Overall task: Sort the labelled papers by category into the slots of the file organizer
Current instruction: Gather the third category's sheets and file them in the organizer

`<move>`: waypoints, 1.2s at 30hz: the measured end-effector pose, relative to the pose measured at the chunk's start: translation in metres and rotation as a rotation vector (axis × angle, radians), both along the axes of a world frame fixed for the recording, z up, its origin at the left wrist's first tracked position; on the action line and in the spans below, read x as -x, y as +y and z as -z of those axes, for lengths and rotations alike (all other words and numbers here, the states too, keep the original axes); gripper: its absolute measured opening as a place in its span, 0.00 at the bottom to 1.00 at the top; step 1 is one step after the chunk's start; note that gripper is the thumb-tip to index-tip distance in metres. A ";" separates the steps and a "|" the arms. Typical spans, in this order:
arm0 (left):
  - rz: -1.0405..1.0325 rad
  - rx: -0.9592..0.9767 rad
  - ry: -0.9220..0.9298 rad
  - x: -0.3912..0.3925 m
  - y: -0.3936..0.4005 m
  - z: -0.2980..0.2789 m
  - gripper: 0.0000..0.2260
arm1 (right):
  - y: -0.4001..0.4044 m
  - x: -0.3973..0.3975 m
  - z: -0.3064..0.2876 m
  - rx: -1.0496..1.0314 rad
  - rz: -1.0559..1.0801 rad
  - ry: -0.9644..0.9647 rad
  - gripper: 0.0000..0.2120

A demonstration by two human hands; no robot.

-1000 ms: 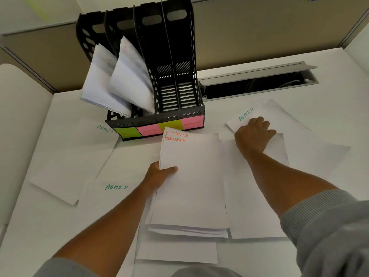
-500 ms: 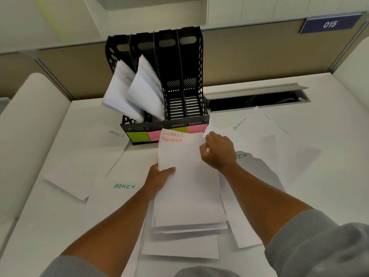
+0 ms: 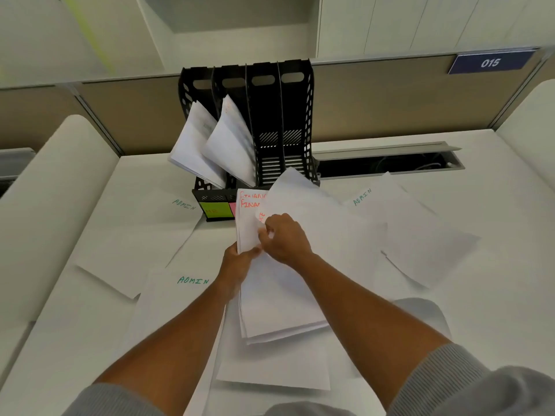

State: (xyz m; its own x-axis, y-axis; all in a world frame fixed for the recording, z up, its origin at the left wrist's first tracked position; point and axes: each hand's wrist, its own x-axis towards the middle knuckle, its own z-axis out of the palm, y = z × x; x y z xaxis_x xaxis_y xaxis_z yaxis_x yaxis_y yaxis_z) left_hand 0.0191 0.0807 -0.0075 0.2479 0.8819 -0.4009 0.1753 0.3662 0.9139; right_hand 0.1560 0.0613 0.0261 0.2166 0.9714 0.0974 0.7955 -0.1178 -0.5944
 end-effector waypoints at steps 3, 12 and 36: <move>0.008 0.011 -0.065 0.002 0.002 -0.003 0.11 | 0.004 0.010 -0.001 0.017 -0.017 0.101 0.15; 0.101 0.057 -0.159 0.008 0.005 -0.005 0.25 | 0.004 0.019 0.008 0.128 -0.061 0.347 0.18; -0.250 0.224 0.069 0.038 0.018 -0.003 0.18 | -0.035 -0.053 0.029 0.327 0.418 0.607 0.23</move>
State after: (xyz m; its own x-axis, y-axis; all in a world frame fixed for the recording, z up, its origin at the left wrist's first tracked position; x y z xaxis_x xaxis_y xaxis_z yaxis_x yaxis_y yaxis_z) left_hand -0.0185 0.0987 -0.0046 0.0002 0.8001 -0.5999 0.1136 0.5960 0.7949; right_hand 0.2092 0.0259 -0.0027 0.4926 0.7570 -0.4292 0.1966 -0.5773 -0.7925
